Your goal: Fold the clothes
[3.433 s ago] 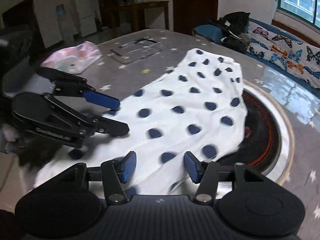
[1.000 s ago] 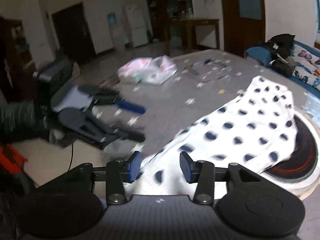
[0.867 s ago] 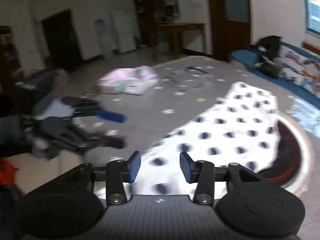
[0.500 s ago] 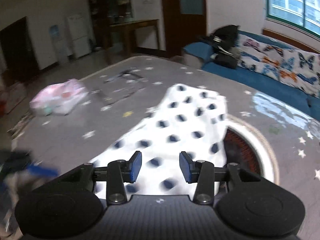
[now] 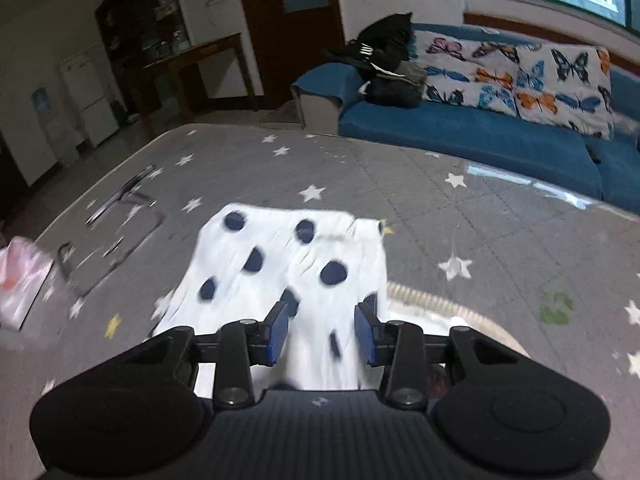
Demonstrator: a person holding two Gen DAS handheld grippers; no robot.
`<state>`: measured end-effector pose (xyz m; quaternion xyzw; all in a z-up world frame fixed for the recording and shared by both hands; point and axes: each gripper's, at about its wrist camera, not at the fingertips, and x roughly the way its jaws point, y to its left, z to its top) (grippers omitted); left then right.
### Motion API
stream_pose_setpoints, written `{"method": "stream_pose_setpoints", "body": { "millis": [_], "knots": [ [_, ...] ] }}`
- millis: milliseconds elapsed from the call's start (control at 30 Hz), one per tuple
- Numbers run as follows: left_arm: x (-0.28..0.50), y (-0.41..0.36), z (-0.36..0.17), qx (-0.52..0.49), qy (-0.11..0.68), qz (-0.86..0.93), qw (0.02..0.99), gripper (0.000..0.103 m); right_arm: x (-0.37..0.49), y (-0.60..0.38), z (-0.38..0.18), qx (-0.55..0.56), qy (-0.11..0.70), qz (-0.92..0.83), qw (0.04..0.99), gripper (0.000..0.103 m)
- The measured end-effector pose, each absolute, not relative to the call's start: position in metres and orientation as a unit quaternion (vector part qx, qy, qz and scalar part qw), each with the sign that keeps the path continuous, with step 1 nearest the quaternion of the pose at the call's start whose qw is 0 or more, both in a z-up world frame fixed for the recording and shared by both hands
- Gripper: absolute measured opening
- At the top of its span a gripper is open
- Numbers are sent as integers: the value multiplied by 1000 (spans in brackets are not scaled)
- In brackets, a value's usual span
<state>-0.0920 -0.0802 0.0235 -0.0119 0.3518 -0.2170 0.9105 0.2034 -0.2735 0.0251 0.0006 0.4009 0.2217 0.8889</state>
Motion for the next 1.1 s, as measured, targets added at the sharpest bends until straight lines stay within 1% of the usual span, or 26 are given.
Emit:
{"method": "stream_pose_setpoints", "body": {
  "millis": [133,167,200,233,467,500,567,600,733,867,967,1033,1067,1100],
  "knots": [
    [-91,-80,22,-8,356,-219,908,80,222,-268,18,8,401,218,890,35],
    [-91,-81,22,-8,357,-220,908,80,226,-268,16,9,401,219,890,34],
    [-90,-81,22,-7,358,-220,907,81,229,-267,15,11,401,219,890,30],
    [-90,-82,22,-7,359,-220,907,81,231,-265,15,10,399,219,890,29],
    [-89,-86,20,-1,362,-222,905,85,242,-256,12,-7,386,217,896,27],
    [-89,-86,20,0,362,-222,905,85,242,-256,13,-11,383,217,898,23],
    [-89,-87,20,0,363,-222,905,86,243,-254,13,-18,378,216,900,19],
    [-89,-87,20,1,363,-222,905,86,243,-253,13,-20,376,215,901,8],
    [-89,-87,20,3,363,-222,905,86,239,-255,17,-31,356,206,911,5],
    [-89,-87,19,4,364,-223,904,86,241,-262,24,-34,338,188,922,4],
    [-88,-88,17,4,363,-225,904,89,252,-264,18,-30,368,194,909,5],
    [-87,-88,17,2,364,-225,904,89,253,-265,16,-32,371,196,907,18],
    [-87,-88,17,1,364,-224,904,89,254,-266,16,-24,374,198,906,22],
    [-87,-88,17,0,365,-224,904,89,254,-268,17,-14,377,200,904,30]
  ]
}}
